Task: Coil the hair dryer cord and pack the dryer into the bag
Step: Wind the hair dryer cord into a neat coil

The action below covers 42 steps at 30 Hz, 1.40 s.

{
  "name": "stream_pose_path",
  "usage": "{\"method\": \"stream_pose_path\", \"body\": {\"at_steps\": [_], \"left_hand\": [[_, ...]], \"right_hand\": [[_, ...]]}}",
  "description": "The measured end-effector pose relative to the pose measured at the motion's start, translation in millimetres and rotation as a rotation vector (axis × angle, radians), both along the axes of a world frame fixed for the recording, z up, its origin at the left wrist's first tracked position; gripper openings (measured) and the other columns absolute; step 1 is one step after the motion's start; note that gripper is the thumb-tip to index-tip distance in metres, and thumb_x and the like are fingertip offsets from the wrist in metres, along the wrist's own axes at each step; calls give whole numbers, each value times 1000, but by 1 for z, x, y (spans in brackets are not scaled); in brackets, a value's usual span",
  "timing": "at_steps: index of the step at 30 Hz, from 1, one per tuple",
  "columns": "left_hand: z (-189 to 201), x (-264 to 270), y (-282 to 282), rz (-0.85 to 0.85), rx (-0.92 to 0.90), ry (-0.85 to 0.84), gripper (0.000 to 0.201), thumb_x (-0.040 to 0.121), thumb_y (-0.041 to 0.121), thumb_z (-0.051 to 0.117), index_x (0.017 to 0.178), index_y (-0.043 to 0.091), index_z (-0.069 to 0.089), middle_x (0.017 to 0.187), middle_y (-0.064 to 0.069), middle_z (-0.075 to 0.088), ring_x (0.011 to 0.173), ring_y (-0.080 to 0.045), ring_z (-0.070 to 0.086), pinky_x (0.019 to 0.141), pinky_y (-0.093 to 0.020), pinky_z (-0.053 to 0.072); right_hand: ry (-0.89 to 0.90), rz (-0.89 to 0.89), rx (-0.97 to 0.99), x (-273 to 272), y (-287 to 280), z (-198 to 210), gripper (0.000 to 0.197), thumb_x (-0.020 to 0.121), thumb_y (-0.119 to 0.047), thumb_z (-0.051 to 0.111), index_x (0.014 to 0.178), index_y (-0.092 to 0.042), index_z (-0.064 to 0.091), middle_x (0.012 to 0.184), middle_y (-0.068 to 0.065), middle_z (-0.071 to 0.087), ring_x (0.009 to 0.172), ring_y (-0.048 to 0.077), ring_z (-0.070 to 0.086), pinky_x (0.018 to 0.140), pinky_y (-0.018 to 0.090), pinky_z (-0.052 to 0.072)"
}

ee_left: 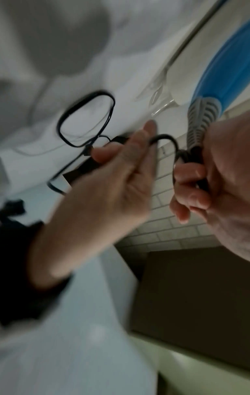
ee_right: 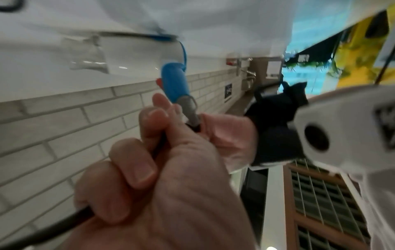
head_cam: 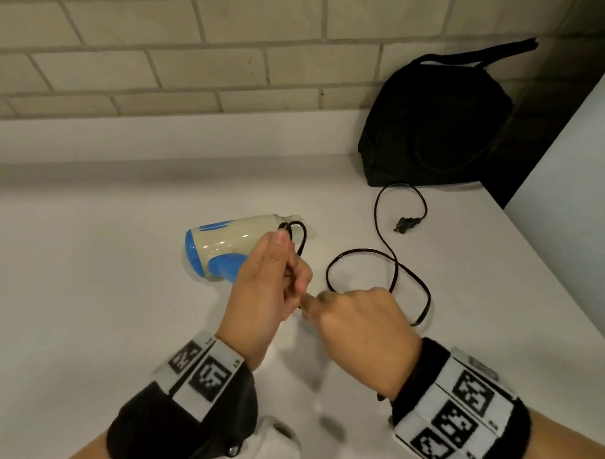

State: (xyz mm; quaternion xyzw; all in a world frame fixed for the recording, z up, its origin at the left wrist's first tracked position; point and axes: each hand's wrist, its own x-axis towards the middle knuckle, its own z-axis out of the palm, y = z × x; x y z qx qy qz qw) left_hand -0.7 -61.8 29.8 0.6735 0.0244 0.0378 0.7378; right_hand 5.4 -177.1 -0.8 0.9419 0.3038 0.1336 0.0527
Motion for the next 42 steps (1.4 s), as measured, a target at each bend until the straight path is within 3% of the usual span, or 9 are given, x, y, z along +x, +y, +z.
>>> {"method": "stream_pose_path", "body": {"at_steps": [5, 8, 16, 20, 24, 27, 31, 34, 42], "left_hand": [[-7, -4, -3, -33, 159, -87, 32, 84, 39, 31, 66, 14, 40, 45, 6, 52, 37, -3, 39, 42, -10, 35], [-10, -3, -3, -55, 241, -94, 32, 90, 34, 28, 66, 17, 41, 54, 6, 52, 43, -2, 42, 44, -8, 37], [-21, 4, 1, -149, 469, -211, 38, 87, 55, 28, 66, 26, 40, 55, 10, 53, 54, -6, 50, 57, -20, 43], [-31, 2, 6, -183, 644, -253, 35, 79, 57, 17, 63, 31, 34, 51, 9, 41, 51, -12, 43, 54, -33, 39], [-24, 2, 5, -271, 387, -106, 43, 90, 53, 29, 57, 26, 37, 39, 10, 40, 38, -5, 35, 43, -14, 30], [-8, 4, 6, -400, 229, 7, 40, 78, 48, 29, 53, 17, 35, 32, 7, 34, 32, -2, 26, 38, -9, 23], [-5, 11, 12, -467, 174, 83, 50, 81, 57, 30, 43, 25, 37, 28, 9, 27, 31, -2, 21, 37, -14, 22], [-5, 17, 15, -541, 106, 150, 61, 83, 60, 25, 41, 25, 54, 30, 11, 27, 26, -5, 25, 38, -17, 33], [9, 31, 13, -445, -174, 223, 43, 85, 44, 33, 49, 20, 39, 33, 11, 25, 25, -2, 17, 33, -15, 22]], "right_hand": [[39, 114, 50, 1, -4, 12, 20, 60, -27, 78, 53, -27, 59, 43, -9, 57, 32, 14, 52, 50, 17, -6], [155, 168, 211, 3, -9, 14, 22, 78, -41, 52, 62, -28, 62, 49, -12, 61, 36, 13, 55, 48, 12, -1], [215, 236, 450, 10, -13, 14, 39, 71, -55, 45, 58, -24, 64, 38, -6, 57, 33, 15, 52, 33, 21, 36], [196, 282, 469, 13, -20, 30, 39, 63, -62, 52, 58, -23, 48, 35, -11, 45, 35, 5, 30, 40, 16, 29], [275, 223, 424, 30, -30, 46, 52, 60, -73, 40, 92, -32, 38, 44, -20, 26, 37, -1, 24, 41, 17, 25], [309, 235, 358, 41, -32, 46, 61, 66, -77, 24, 111, -38, 40, 56, -23, 44, 48, 3, 42, 45, 23, 33], [563, 354, 546, 46, -28, 31, 53, 79, -68, 26, 93, -27, 56, 81, -14, 55, 74, 2, 51, 59, 24, 46], [1012, 229, 947, 49, -22, 29, 32, 88, -41, 42, 71, -24, 63, 52, -7, 60, 48, 3, 53, 47, 16, 45], [981, 135, 1258, 58, 1, 25, 37, 76, -48, 39, 57, -18, 44, 31, -7, 42, 35, 7, 35, 41, 23, 32]]}}
